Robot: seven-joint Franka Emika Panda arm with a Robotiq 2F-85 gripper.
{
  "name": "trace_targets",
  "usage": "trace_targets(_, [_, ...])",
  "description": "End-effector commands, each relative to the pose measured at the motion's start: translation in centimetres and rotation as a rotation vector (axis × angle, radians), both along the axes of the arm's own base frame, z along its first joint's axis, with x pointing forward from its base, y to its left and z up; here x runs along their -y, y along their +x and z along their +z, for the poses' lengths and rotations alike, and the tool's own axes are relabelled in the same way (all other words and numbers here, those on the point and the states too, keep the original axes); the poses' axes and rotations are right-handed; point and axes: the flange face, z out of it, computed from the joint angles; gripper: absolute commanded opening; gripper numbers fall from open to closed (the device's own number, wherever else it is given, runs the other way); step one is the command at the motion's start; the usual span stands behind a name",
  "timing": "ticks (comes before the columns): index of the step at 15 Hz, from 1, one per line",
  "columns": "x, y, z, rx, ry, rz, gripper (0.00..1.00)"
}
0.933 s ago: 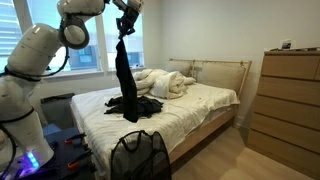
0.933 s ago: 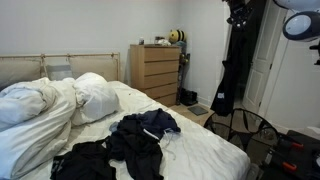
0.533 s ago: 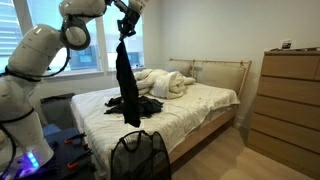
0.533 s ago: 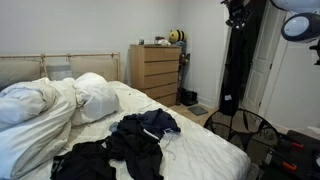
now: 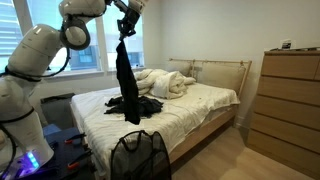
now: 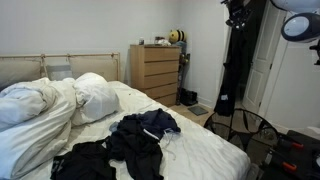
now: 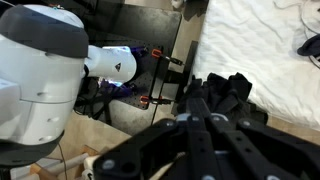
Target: Drop socks and a tank top in the laundry basket
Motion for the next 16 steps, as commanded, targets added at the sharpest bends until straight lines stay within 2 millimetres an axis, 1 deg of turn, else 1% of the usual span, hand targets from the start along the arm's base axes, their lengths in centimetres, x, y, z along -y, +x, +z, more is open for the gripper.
trace_targets(1, [2.9,1.1,0.7,0.093,0.035,-0.114,0.00])
trace_targets(2, [0.1,0.0,0.1,0.001,0.000,0.000,0.01])
trace_targets(4, [0.2,1.7,-0.1,0.072,0.038,-0.067,0.01])
trace_targets(6, [0.5,2.3,-0.6,0.074,0.048,-0.088,0.00])
trace_targets(7, [1.1,3.2,-0.5,0.139,0.023,-0.121,0.00])
trace_targets(8, [1.8,4.3,-0.2,0.221,0.001,-0.150,0.00])
trace_targets(9, [2.9,5.0,-0.6,0.266,-0.024,-0.156,0.00])
trace_targets(12, [7.1,7.0,-0.6,0.404,-0.151,-0.189,0.00])
trace_targets(14, [9.7,7.9,-0.3,0.486,-0.252,-0.219,0.00])
trace_targets(16, [11.8,7.7,-0.1,0.488,-0.386,-0.245,0.00])
